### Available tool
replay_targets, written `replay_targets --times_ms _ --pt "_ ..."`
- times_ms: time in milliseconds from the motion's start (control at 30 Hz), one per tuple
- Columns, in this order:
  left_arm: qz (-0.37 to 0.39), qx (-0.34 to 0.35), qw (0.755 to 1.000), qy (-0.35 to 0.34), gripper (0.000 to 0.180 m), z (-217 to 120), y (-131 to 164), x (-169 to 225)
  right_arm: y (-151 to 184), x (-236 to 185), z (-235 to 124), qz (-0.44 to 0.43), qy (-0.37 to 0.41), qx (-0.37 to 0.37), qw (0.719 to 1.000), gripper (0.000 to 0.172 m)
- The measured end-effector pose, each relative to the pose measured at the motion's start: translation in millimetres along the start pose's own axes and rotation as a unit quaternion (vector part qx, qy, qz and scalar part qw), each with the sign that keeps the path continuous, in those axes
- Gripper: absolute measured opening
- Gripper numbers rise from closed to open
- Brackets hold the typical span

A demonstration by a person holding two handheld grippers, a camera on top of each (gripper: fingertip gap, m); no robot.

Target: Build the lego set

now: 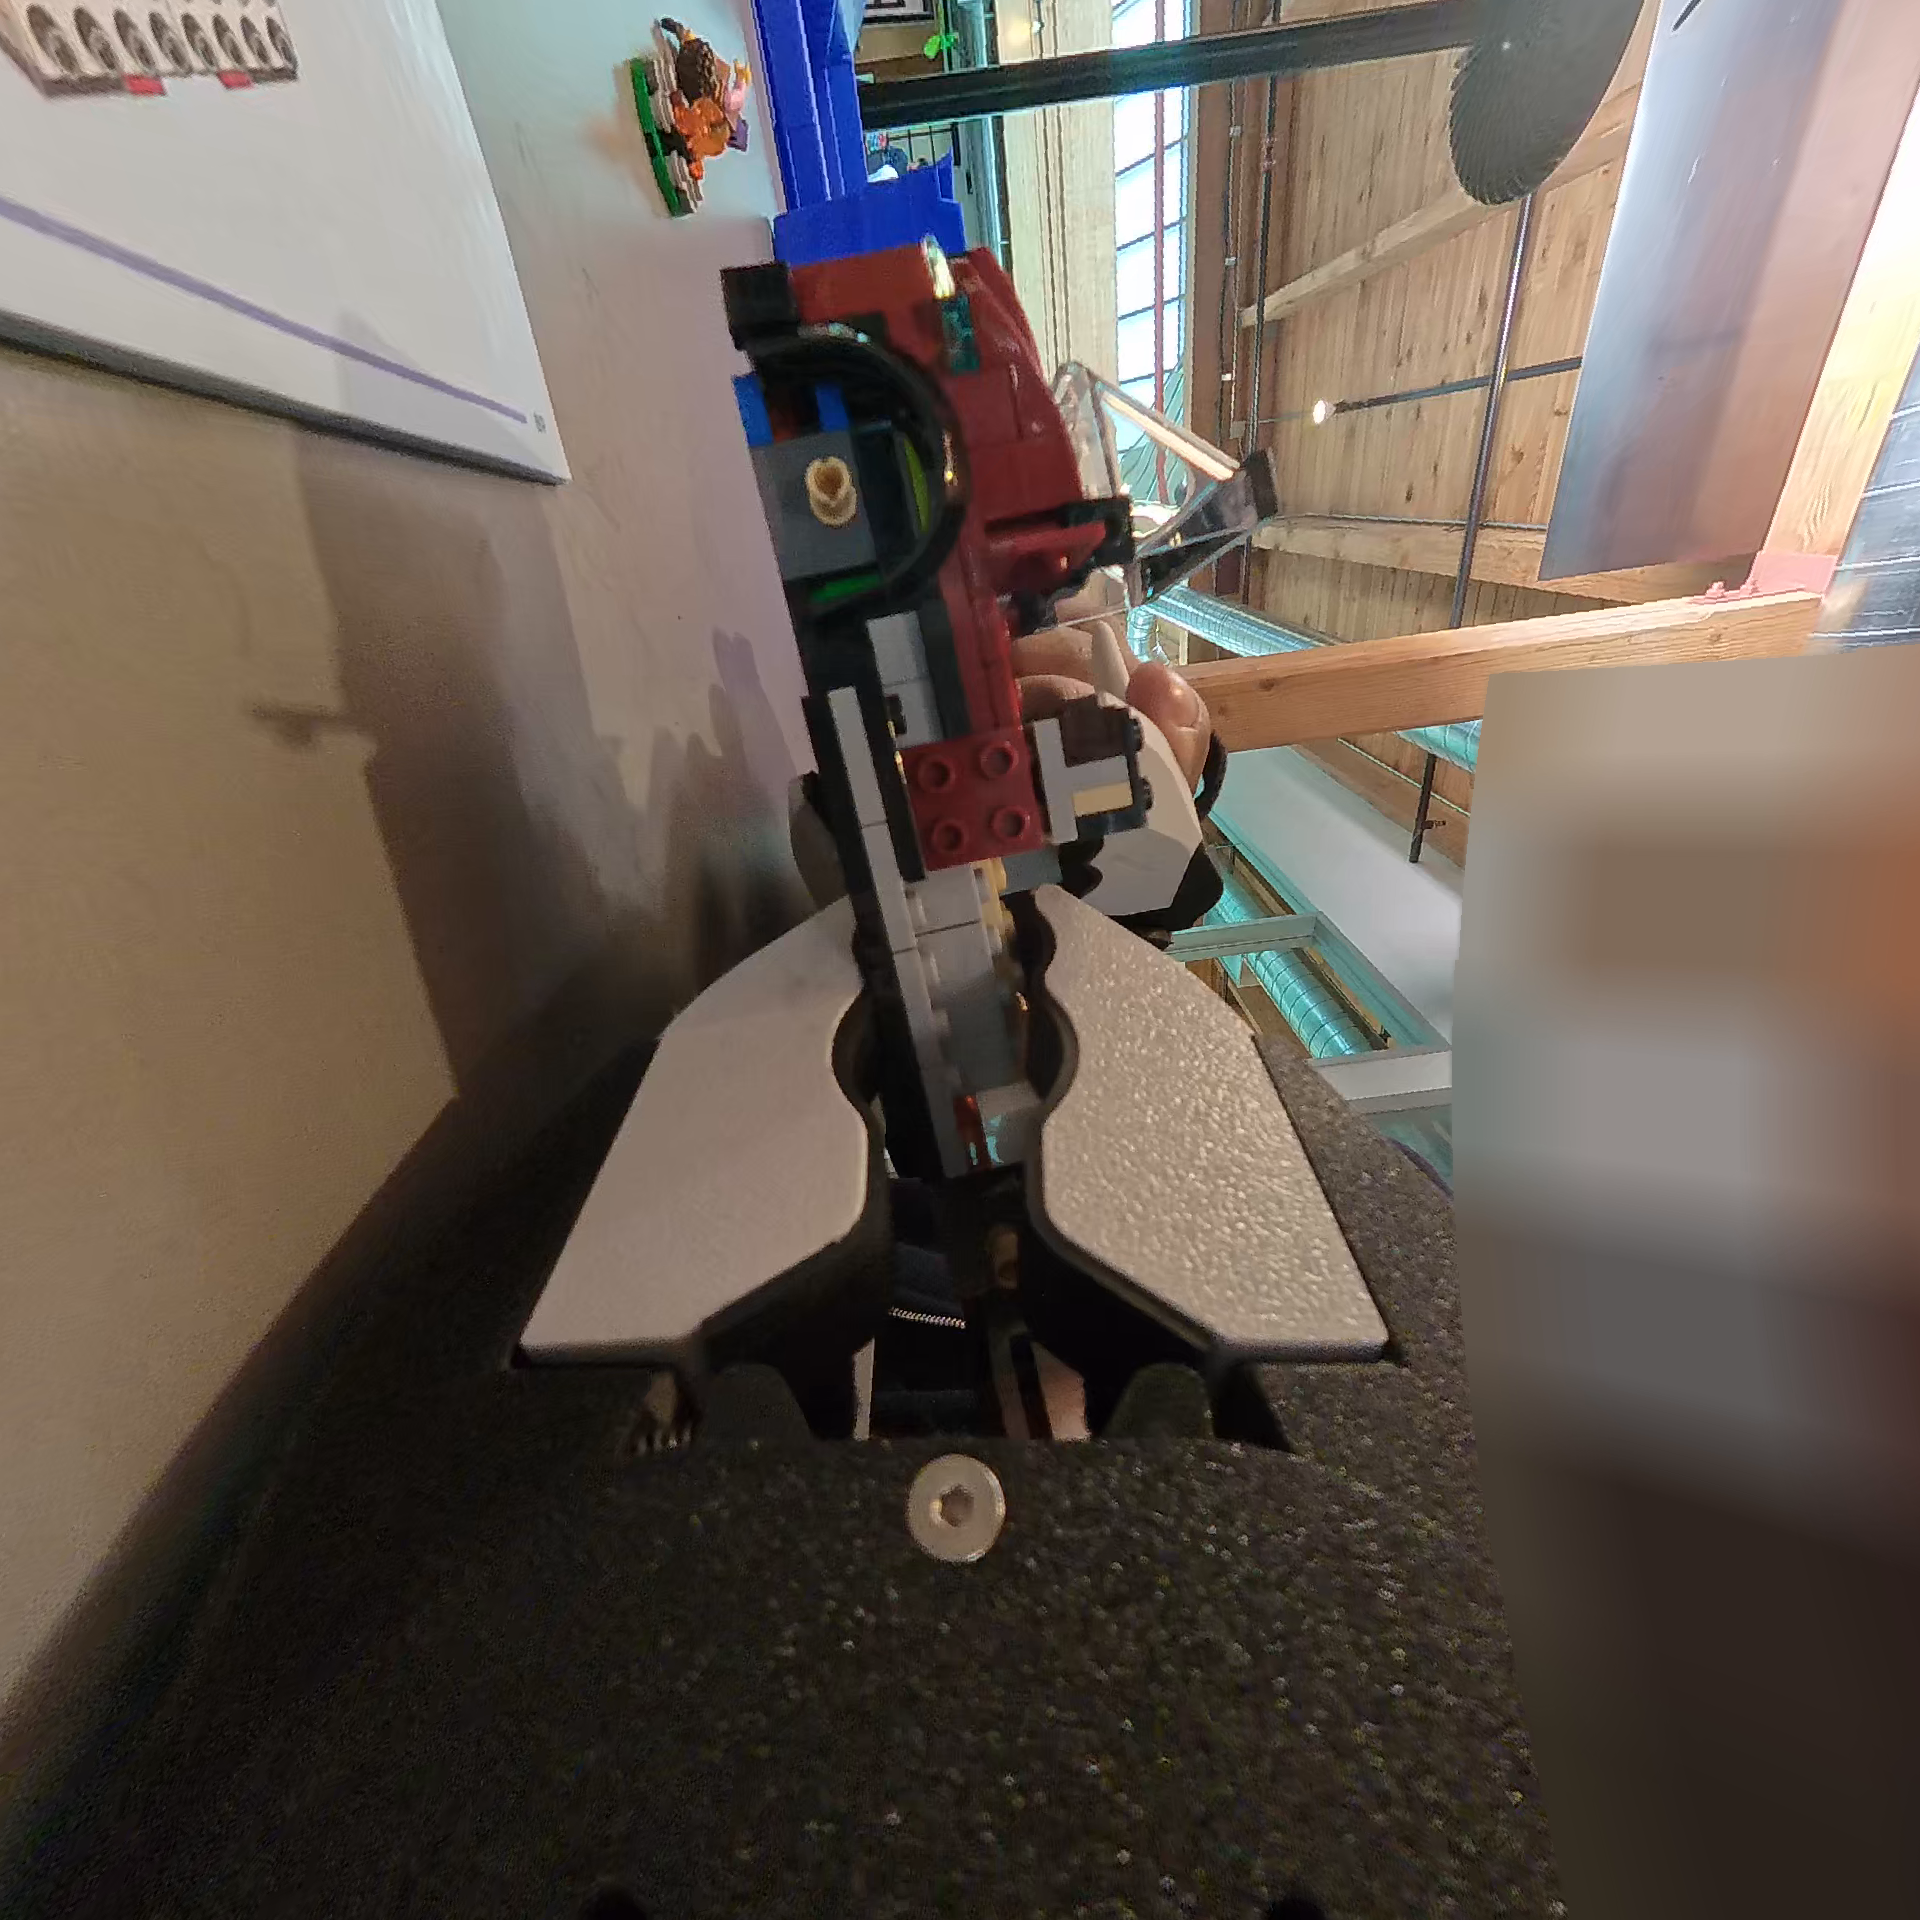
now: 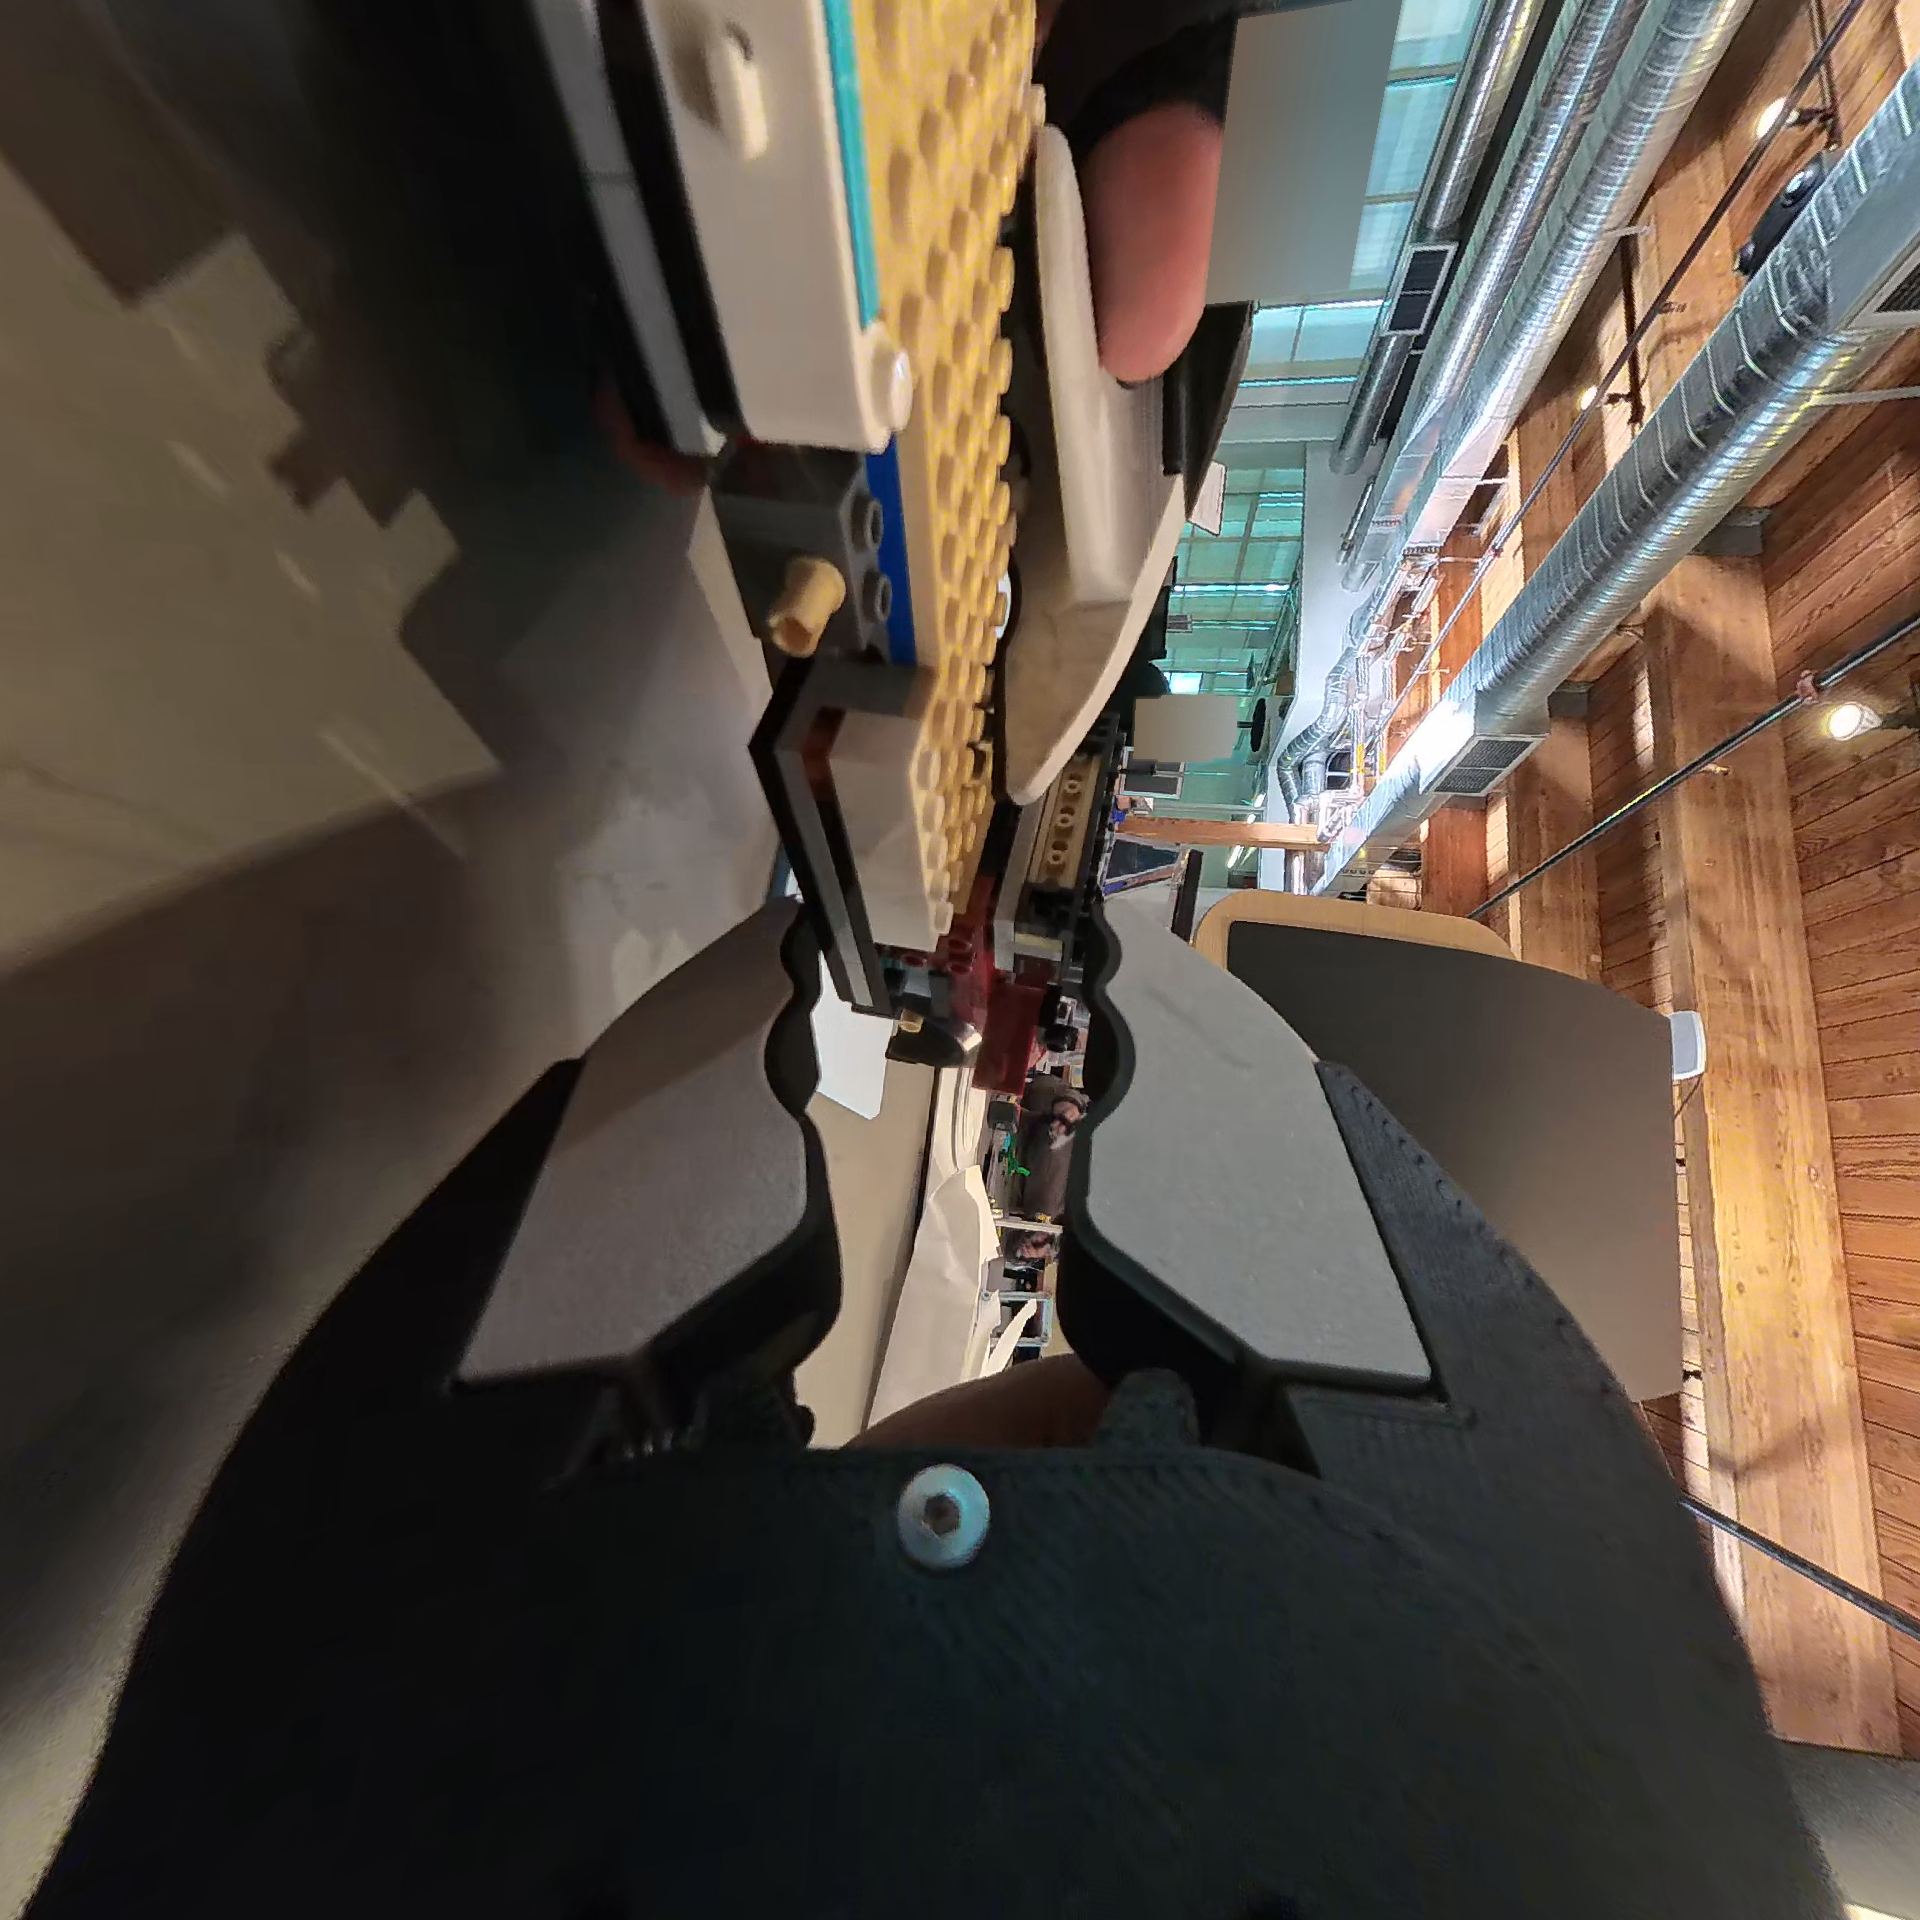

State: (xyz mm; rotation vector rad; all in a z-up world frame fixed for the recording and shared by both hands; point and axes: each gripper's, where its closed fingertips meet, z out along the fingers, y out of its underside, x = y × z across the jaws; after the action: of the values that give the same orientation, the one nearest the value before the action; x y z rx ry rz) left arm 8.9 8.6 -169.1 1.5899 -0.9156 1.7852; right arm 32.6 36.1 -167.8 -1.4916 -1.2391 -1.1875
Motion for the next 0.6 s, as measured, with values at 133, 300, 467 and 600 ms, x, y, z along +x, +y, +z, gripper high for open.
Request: replay_targets --times_ms 133,300,467,600 --pt "0.000 0.001 1.000 -0.002 0.023 0.0 -0.2 -0.3 -0.3 0.2 0.0 -0.003 -0.002 -0.002 1.000 0.048" --pt "0.000 0.003 1.000 -0.005 0.023 -0.2 -0.4 -1.0 -0.8 0.2 0.2 -0.006 -0.004 -0.005 1.000 0.048" --pt "-0.003 0.005 1.000 -0.010 0.023 -0.6 -1.0 -2.6 -0.9 -0.9 0.7 -0.012 -0.006 -0.009 1.000 0.048" --pt "-0.006 0.006 1.000 -0.011 0.023 -0.8 -1.2 -3.1 -1.3 -1.2 0.6 -0.015 -0.007 -0.011 1.000 0.048"
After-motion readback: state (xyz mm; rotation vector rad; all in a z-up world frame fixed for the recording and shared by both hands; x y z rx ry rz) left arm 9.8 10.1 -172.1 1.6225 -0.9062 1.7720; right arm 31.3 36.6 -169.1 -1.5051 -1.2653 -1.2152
